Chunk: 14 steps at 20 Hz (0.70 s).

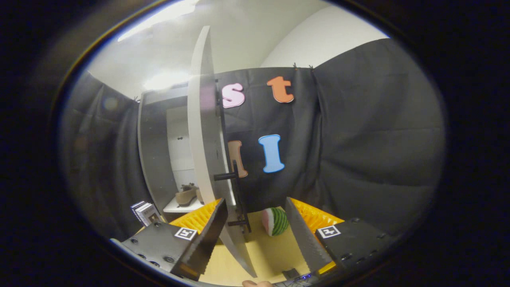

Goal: Open the shoe cabinet door, grab the shoes and put them into the shoe cabinet, then close the shoe cabinet door.

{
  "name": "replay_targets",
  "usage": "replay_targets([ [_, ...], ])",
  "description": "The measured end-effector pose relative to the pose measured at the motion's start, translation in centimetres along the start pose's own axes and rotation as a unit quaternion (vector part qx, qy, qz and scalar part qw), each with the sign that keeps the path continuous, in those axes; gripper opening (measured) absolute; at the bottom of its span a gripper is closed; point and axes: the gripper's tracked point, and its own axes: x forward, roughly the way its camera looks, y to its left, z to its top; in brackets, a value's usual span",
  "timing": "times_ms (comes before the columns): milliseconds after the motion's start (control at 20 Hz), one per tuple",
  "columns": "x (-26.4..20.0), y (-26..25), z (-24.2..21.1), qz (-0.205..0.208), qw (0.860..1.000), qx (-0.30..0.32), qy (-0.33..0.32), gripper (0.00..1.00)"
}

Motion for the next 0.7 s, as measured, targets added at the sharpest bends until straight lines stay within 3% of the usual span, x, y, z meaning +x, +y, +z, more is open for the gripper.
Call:
replay_targets([
  [700, 0.3, 6.4, -1.1, 0.094, 0.995, 0.007, 0.007, 0.94],
])
